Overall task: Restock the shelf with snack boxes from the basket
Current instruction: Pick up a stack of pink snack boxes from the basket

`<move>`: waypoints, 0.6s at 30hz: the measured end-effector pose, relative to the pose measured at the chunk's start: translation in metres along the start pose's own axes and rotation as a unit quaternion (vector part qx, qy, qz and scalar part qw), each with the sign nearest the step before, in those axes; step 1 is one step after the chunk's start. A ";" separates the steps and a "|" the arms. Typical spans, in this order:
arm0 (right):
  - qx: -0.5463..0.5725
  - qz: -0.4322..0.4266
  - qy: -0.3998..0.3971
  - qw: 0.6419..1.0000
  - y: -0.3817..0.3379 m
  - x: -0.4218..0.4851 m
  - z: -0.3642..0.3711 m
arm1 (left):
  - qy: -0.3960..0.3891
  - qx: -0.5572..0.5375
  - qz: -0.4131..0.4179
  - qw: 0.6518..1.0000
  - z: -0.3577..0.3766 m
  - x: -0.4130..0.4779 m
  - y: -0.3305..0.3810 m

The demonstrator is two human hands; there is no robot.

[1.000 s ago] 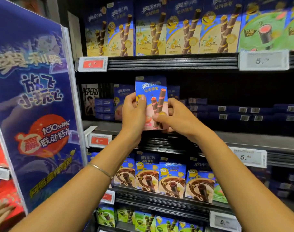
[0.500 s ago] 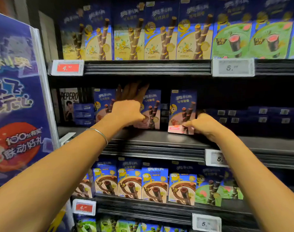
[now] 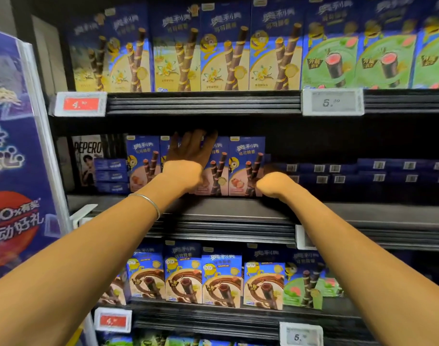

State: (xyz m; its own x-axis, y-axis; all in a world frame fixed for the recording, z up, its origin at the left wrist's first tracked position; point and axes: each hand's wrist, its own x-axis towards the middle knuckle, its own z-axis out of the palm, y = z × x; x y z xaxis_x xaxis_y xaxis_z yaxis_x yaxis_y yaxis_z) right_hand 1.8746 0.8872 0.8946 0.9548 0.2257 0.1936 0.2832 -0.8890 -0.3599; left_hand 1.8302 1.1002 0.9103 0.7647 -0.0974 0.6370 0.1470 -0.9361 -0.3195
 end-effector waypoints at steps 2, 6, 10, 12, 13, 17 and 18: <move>0.001 0.004 0.005 1.000 -0.002 0.006 0.002 | 0.011 0.003 0.001 1.000 0.003 0.002 -0.001; 0.007 0.012 0.005 1.000 0.001 0.017 0.004 | 0.020 -0.005 0.003 1.000 0.008 0.005 -0.001; 0.030 0.003 0.008 0.999 -0.001 0.026 0.005 | 0.013 -0.017 -0.004 1.000 0.009 0.008 -0.002; 0.034 -0.004 0.012 0.999 0.000 0.028 0.008 | 0.013 -0.023 -0.006 1.000 0.010 0.008 -0.002; 0.033 -0.003 0.012 0.999 0.001 0.030 0.009 | 0.012 -0.025 -0.005 1.000 0.010 0.008 -0.003; 0.048 -0.002 0.011 0.999 0.006 0.033 0.010 | 0.015 -0.027 -0.003 1.000 0.011 0.006 -0.003; 0.065 -0.006 0.012 0.998 0.006 0.033 0.009 | 0.014 -0.026 -0.004 1.000 0.011 0.006 -0.003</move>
State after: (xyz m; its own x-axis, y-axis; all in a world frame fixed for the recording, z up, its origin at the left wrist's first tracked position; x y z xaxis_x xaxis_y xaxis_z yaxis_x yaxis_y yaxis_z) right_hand 1.9085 0.8926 0.8905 0.9492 0.2253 0.2195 0.3055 -0.8266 -0.4726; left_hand 1.8411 1.1059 0.9071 0.7458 -0.0995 0.6587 0.1195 -0.9528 -0.2792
